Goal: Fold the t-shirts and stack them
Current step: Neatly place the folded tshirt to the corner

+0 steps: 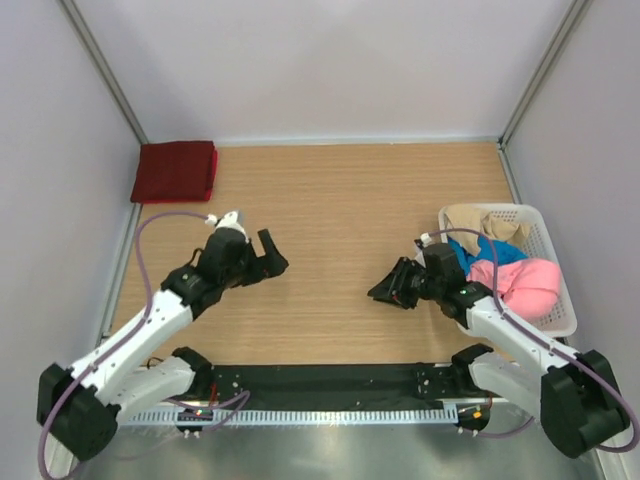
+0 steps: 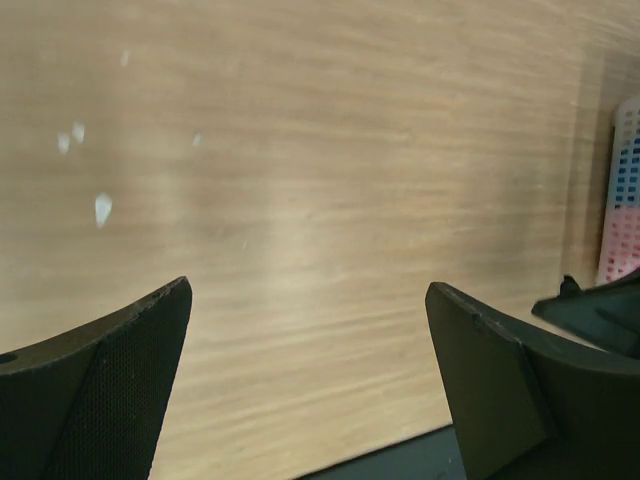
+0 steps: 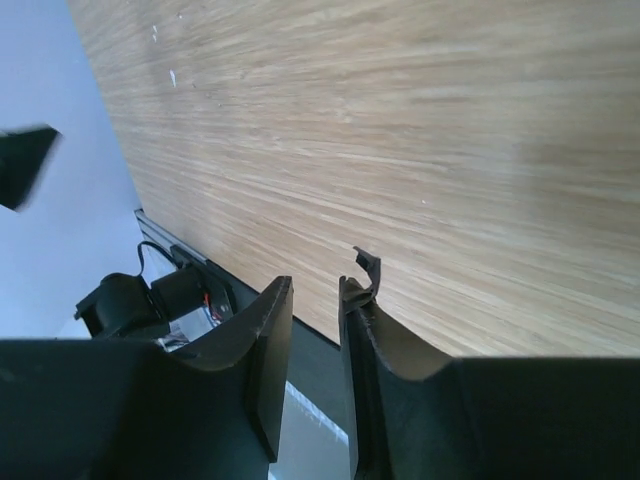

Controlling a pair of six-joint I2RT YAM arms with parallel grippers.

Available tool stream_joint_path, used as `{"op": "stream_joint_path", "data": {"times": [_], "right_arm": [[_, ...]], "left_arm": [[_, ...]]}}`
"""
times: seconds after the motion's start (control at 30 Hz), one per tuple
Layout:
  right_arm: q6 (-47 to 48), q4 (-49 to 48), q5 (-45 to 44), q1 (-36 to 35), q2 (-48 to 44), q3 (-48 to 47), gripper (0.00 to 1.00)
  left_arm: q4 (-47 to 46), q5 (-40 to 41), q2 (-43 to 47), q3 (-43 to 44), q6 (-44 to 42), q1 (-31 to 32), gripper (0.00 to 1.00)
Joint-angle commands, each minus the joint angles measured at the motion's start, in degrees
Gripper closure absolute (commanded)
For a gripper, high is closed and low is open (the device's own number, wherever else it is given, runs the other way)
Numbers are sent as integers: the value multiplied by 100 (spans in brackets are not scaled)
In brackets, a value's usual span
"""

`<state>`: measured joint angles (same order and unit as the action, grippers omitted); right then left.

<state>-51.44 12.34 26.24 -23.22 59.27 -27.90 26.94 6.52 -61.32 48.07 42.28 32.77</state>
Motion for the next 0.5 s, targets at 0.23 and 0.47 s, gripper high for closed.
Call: {"op": "stream_joint_path", "data": {"times": [0.23,0.47], "right_arm": [[-789,-856,-392,-24,-1583,1252,42],[-1367,-1575,206,-59,-3108,2305,21]], "left_arm": [[-910,-1135,3819,-2756,2301,-96,0],[-971,-1689,6068,-4285,3838,-87,0]]}}
